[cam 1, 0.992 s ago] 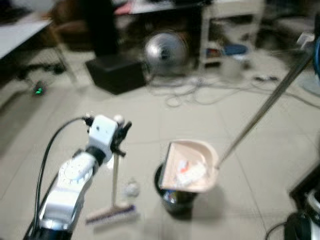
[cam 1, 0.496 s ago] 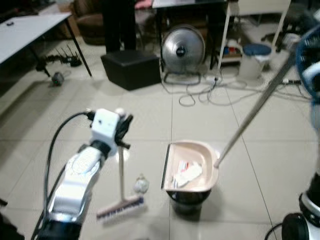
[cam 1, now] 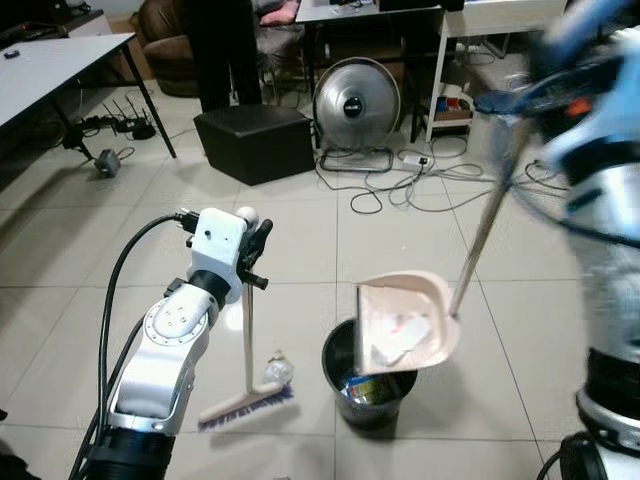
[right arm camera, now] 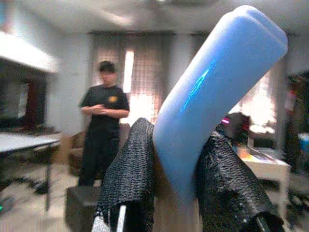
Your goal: Sweep floor
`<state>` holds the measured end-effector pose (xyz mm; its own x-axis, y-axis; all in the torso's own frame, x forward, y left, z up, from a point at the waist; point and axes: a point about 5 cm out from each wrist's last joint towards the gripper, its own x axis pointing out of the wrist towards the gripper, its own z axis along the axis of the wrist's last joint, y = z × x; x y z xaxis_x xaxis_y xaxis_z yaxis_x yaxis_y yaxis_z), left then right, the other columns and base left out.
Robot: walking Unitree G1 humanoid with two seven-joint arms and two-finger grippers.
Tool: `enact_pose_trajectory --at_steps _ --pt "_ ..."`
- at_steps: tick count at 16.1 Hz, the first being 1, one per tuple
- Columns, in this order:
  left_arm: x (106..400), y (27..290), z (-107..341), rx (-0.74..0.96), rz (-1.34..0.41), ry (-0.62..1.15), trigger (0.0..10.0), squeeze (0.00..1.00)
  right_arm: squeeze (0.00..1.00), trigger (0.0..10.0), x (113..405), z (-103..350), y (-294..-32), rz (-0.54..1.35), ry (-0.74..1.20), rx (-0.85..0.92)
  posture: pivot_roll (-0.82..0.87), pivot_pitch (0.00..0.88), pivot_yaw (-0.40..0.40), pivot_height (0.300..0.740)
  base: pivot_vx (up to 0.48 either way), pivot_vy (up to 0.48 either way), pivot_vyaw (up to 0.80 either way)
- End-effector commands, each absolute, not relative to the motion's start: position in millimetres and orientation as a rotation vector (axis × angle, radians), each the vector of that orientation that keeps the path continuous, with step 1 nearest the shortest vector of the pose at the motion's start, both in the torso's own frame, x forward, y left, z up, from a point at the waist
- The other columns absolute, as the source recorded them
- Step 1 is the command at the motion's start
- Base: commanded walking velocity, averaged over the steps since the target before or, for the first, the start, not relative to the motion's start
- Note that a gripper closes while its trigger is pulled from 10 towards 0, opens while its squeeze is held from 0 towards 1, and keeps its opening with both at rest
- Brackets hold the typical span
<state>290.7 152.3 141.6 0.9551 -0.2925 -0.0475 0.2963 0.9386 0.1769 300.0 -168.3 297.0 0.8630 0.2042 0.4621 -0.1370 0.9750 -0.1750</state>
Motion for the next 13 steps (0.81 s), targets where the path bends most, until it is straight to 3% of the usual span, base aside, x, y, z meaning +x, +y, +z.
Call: enact_pose_trajectory --at_steps 1,9,13 --pt "294 155 148 0.202 -0.273 0.001 10.0 0.00 0.00 10.0 299 297 -150 0.265 -0.547 -0.189 -0.04 0.007 0.095 0.740 0.000 0.000 0.00" --pt "289 164 150 0.216 -0.224 -0.006 10.0 0.00 0.00 10.0 299 265 -87 0.537 -0.548 -0.374 0.02 0.007 0.028 0.740 0.000 0.000 0.00" --pt "284 171 150 0.222 -0.192 -0.005 10.0 0.00 0.00 10.0 292 254 -64 0.614 -0.577 -0.368 0.04 0.006 0.010 0.740 0.000 0.000 0.00"
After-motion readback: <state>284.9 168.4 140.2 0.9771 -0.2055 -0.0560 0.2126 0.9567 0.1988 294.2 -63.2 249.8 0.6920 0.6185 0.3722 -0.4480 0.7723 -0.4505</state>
